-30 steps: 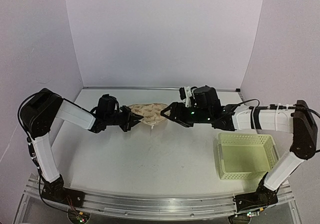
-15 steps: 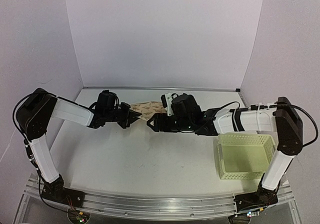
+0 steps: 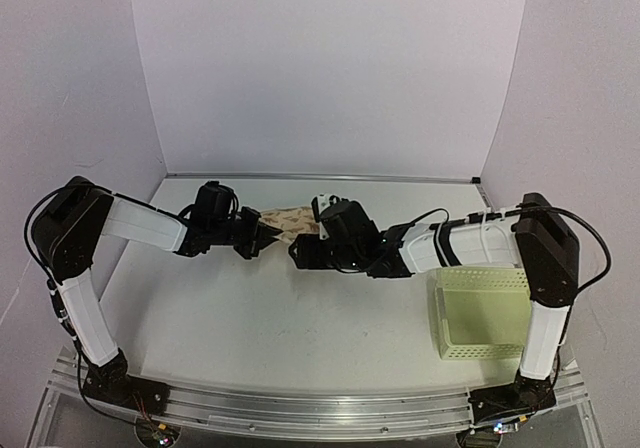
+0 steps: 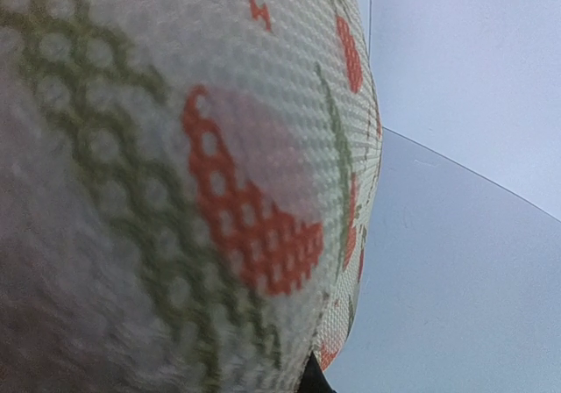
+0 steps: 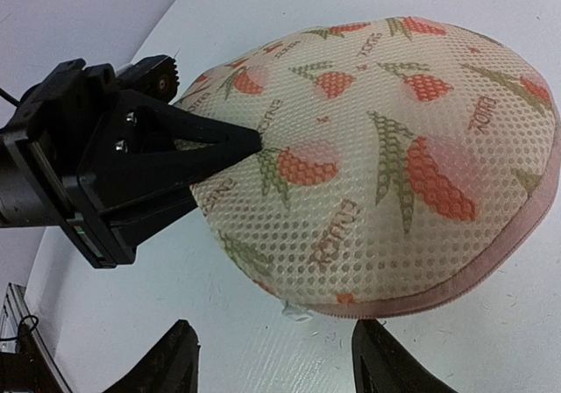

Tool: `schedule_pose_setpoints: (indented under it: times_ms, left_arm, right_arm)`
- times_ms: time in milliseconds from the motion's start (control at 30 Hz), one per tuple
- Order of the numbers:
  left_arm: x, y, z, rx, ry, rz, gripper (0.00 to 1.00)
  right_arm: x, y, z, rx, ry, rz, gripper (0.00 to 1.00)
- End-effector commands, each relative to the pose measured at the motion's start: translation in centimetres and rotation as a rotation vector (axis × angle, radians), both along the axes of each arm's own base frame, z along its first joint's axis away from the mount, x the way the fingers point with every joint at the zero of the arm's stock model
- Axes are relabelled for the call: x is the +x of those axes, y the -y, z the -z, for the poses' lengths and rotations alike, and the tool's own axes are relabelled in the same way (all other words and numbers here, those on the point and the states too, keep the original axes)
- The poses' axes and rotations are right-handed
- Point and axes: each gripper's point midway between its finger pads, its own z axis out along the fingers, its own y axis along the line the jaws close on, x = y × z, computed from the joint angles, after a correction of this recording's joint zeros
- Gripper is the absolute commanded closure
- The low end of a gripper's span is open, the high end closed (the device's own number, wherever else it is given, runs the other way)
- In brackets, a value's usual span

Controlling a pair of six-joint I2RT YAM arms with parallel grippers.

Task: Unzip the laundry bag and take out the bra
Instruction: Pick up the zipper from the laundry bag.

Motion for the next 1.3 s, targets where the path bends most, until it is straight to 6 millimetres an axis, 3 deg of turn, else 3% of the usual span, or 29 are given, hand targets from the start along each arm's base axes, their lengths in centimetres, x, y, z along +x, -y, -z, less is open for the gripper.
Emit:
schedule_pose_setpoints:
  times_ms: [0,367,600,867,1000,1267]
  left_arm:
    - [1.2,0.6,-5.7,-0.072,0.137,0.004,1.00]
    - [1.2,0.7,-5.7,-0.070,0.136,0.005,1.00]
    - [1.2,0.7,-5.8,-0.069,0.136,0.009,1.00]
    - [1.0,0.6,-5.8,-0.067,0.138,0.013,1.00]
    - [0.9,0.7,-5.8,-0.067,0.142,0.018,1.00]
    - [0.9,0.9,-5.8,-0.064,0.149,0.035,1.00]
  right_arm:
    - [1.6,-1.4,-1.8,0.049,0.044,0.038,0.40]
    - [2.1,-2.3,-0.1,0.021,0.024,0.039,0.51]
    - [2.3,-2.1,0.0,0.009,0.028,0.051,0.61]
    - [2.5,-1.9,-0.1,-0.002,0.035,0.063,0.84]
    - [2.5,-1.5,-0.3,-0.010,0.041,0.074,1.00]
    - [1.8,-0.3,-0.4,-0.024,0.039,0.073,1.00]
